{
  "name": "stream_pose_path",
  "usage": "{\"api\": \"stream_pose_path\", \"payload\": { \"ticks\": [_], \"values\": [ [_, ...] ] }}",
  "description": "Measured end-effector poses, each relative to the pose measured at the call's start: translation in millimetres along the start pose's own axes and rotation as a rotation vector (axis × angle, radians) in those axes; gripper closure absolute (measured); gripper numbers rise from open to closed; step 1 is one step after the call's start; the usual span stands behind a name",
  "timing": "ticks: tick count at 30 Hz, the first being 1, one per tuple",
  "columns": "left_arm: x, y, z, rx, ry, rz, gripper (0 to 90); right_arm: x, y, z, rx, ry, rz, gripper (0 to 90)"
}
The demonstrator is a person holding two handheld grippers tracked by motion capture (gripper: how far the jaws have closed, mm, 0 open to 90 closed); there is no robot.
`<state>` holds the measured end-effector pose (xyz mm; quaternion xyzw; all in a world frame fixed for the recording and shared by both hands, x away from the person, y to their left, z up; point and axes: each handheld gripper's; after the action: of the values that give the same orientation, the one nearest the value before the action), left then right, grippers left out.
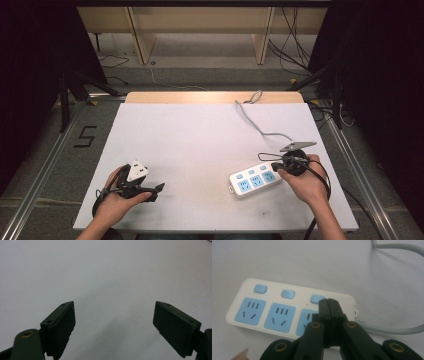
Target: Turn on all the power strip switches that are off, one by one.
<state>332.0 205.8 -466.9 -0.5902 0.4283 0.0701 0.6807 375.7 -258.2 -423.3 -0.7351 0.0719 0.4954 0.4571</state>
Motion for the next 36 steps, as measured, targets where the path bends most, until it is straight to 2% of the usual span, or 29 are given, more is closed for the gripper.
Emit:
{"api": "stream_pose_path", "payload": {
  "ticks": [14,36],
  "values": [
    [1.6,0.2,-2.1,0.012,-0.001,0.002,18.1,7.6,-17.6,-1.5,-0.017,-0.024,0.071,90.0],
    [2.0,0.0,-2.4,0.014,-0.002,0.008,18.0,25.1,-34.1,-3.8,-0.036,-0.045,0.164,90.0]
  ]
}}
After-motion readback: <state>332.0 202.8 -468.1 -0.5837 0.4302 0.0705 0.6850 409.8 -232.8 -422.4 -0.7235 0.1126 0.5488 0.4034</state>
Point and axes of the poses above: each handheld gripper's, and its own axes: x roughly forward along the jaws, y roughly out of its underside, z roughly to its left, and after that the axes turned 11 degrees about -x, right-handed
